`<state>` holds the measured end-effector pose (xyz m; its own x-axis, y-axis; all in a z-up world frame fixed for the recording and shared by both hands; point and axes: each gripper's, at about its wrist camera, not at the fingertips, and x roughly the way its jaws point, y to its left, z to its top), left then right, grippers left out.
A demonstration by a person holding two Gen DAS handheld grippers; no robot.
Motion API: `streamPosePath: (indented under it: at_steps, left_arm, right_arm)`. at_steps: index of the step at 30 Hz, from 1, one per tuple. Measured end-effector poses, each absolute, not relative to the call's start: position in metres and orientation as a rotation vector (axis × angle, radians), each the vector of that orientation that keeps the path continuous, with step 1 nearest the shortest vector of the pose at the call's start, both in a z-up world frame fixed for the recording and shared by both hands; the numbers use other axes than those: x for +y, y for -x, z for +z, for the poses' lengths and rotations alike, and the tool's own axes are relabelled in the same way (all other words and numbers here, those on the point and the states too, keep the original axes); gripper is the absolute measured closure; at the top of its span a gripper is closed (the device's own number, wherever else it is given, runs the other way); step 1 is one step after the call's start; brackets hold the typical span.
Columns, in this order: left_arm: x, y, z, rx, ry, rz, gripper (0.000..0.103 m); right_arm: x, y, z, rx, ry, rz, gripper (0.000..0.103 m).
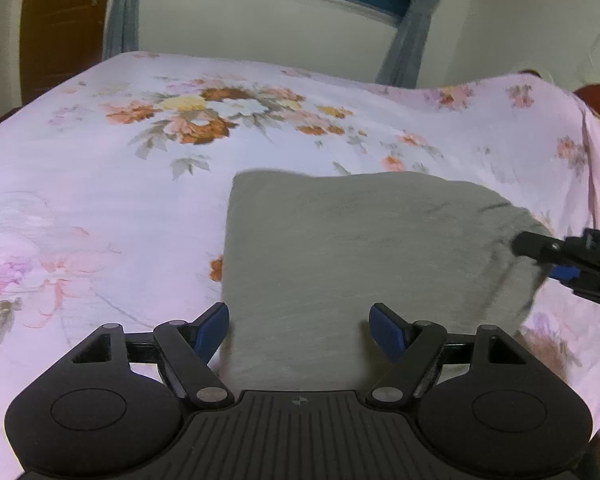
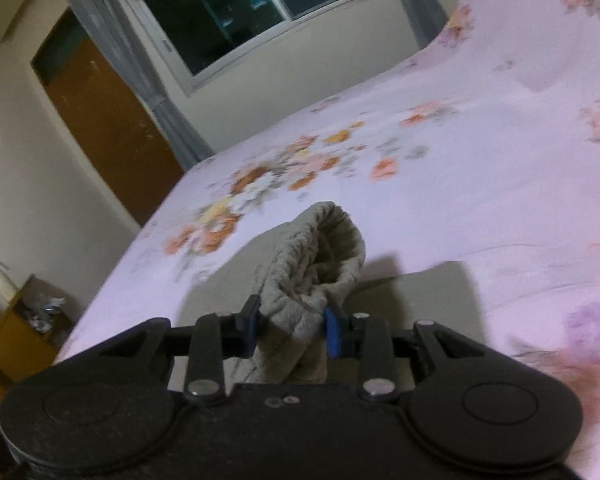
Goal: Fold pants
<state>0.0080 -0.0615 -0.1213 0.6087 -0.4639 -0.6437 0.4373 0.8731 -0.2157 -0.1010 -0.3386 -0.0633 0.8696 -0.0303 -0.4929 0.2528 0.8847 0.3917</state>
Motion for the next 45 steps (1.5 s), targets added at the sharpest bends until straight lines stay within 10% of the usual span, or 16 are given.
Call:
streamPosePath:
  at_steps: [15, 26, 45]
  left_arm:
    - [-0.093, -0.003, -0.145, 0.833, -0.051, -0.526, 0.025]
    - [-0.101, -0.015, -0.16, 0.914, -0.036, -0.533, 0.017]
    - [-0.145, -0.024, -0.12, 0.781, -0.173, -0.573, 0.017]
  right_arm:
    - [-0.352, 0.115, -0.066, 0.509, -0.309, -0.338, 0.051]
    - [-0.324, 0.092, -0.127, 0.724, -0.037, -0.239, 0.062]
    - [-0.318, 0.045, -0.072, 0.626, -0.125, -0.152, 0.055]
